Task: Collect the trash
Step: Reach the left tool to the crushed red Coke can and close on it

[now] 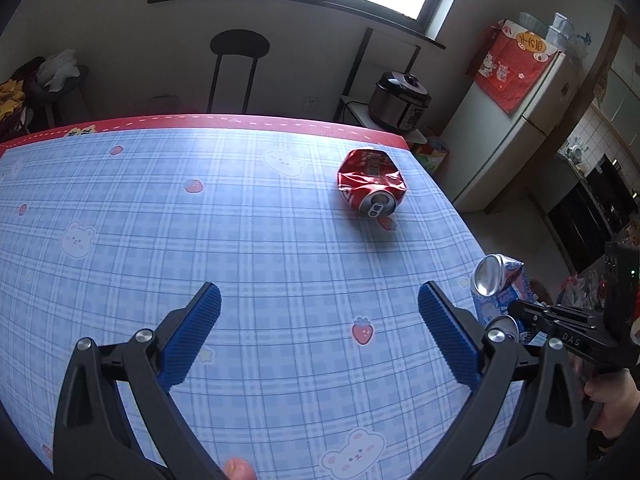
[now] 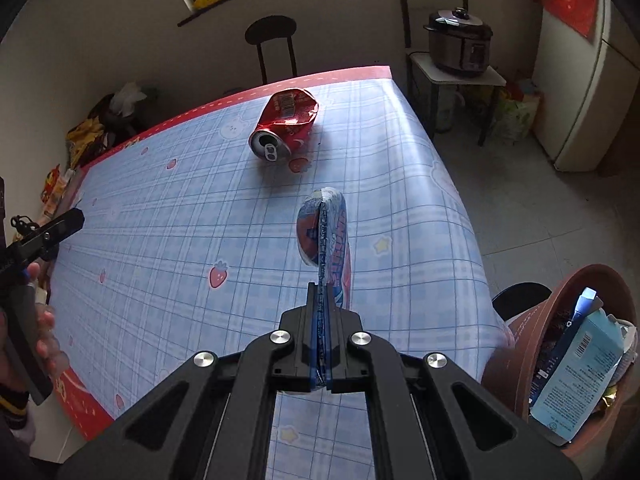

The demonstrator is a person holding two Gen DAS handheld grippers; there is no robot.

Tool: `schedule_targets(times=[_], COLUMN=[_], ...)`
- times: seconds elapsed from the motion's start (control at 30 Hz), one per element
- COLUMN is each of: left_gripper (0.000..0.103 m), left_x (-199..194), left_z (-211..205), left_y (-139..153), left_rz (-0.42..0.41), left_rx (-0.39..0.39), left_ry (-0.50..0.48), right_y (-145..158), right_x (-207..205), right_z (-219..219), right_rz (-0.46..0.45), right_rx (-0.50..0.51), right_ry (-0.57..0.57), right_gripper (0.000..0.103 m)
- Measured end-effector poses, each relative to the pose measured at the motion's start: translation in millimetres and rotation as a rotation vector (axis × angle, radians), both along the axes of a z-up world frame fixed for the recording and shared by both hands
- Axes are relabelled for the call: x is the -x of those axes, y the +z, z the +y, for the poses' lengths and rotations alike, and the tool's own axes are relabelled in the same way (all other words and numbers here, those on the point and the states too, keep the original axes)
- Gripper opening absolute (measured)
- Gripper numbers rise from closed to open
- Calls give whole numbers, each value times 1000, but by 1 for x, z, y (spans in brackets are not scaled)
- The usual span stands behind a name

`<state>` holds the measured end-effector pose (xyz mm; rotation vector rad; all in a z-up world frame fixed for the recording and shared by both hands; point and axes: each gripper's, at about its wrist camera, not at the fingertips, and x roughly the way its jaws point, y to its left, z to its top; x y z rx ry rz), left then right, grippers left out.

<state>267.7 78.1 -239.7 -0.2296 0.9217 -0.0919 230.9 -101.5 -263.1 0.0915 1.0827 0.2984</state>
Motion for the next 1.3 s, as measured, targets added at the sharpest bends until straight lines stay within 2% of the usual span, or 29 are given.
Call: schedule_targets(times=[0.13,0.27,0.4,0.47,0.57,0.8,0.97,1.17,1.3], left_gripper=[97,97,97,97,97,97,97,97,92], left_x=[-34,-80,-128,-144,-164,-194,-209,-225,-232], left_z=[-40,-68,-78,-80,-85,-111,-116,-125,-129], left_y=[-7,-19,-46,-59,-74,-99,-108,-117,-120], left_rz=[0,20,75,84,72,69,66,71,83], left_rx=[28,87,160,162,94,-50,-118,-255,-314], left_ry=[-83,-93,-20,36,71,24,41,21,3], right_y=[15,27,32,33,33,31,25,22,22], right_x=[6,9,14,16,19,18,16,14,12], right_z=[-33,-68,-99,-112,-129,-155,-157,-154,-153], right_rz=[-35,-64,-78,-81,-87,-90,-80,-69,-65], right_rx=[-31,-57,-71,-64,-47,-41,-42,-44,-43], right_ry=[-60,-121,-159,-175,-190,-212,-210,-210,-209], right_gripper=[3,3,3,3,3,3,3,3,3])
